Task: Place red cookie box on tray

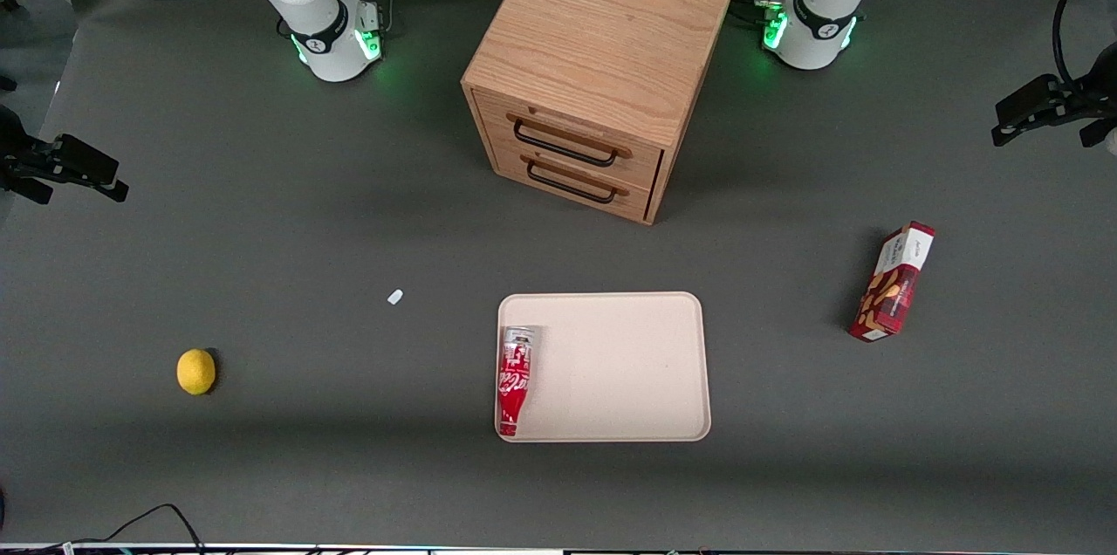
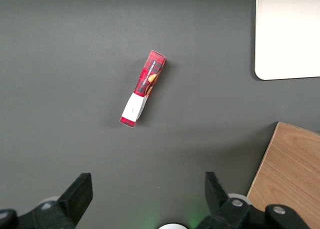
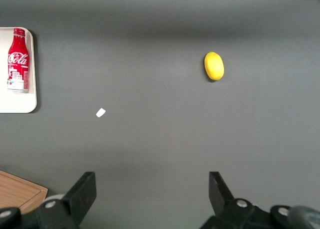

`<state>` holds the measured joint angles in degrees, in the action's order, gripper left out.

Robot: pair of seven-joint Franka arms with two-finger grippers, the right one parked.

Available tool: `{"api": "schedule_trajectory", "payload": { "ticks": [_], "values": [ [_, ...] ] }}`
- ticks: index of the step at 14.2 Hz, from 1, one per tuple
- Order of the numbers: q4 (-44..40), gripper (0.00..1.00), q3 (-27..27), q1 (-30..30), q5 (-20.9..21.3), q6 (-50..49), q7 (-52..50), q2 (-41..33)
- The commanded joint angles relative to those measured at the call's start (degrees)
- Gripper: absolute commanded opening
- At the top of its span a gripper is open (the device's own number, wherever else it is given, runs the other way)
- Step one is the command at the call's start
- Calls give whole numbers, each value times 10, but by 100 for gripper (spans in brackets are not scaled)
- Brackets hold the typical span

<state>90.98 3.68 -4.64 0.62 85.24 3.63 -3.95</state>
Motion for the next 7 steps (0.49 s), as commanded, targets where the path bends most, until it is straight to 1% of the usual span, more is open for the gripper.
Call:
{"api": "schedule_trajectory", "payload": {
  "ticks": [1, 7],
  "values": [
    [3, 100, 1, -2, -5, -9, 10, -11],
    [10, 100, 1, -1, -4, -2, 0, 9]
  ]
}}
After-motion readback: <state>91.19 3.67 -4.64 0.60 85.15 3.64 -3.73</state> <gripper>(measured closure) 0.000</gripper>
